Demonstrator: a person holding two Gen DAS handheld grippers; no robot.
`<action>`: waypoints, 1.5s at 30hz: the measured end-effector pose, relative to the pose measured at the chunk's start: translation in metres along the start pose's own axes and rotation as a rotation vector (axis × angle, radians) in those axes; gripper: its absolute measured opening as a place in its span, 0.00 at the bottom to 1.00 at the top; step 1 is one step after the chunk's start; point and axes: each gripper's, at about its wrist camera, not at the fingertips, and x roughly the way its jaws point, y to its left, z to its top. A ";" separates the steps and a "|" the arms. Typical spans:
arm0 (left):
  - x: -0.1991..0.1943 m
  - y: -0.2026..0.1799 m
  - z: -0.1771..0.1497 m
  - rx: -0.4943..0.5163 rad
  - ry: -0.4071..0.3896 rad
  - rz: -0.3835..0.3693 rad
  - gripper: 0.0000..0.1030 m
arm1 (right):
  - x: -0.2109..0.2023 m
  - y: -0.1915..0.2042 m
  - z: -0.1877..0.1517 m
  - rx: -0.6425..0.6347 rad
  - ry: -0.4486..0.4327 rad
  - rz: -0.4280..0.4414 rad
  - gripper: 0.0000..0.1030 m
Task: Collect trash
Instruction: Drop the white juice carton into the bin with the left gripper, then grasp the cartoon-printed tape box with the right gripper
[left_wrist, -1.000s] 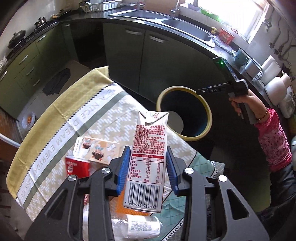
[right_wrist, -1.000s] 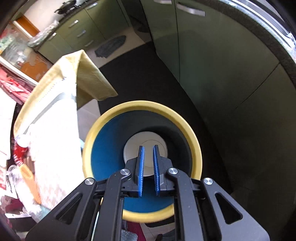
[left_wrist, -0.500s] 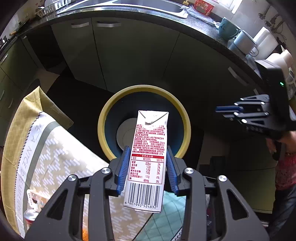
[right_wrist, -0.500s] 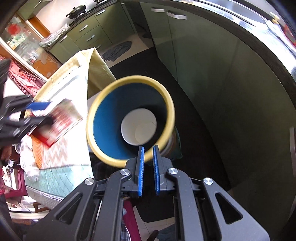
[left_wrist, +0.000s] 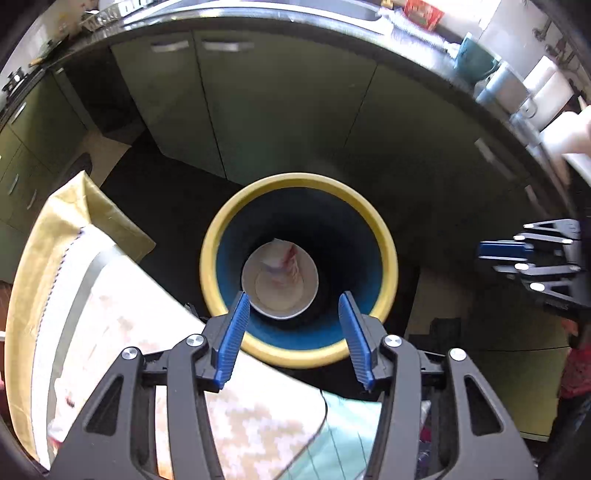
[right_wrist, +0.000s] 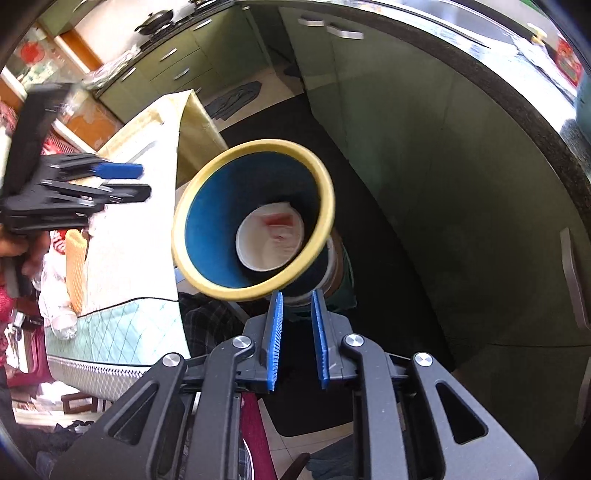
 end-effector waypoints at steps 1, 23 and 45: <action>-0.017 0.004 -0.008 -0.007 -0.025 -0.001 0.47 | 0.005 0.008 0.003 -0.013 0.004 0.001 0.17; -0.231 0.144 -0.297 -0.401 -0.276 0.171 0.70 | 0.088 0.364 0.066 -0.560 0.134 0.124 0.31; -0.217 0.188 -0.345 -0.487 -0.249 0.128 0.70 | 0.206 0.434 0.122 -0.743 0.287 -0.021 0.54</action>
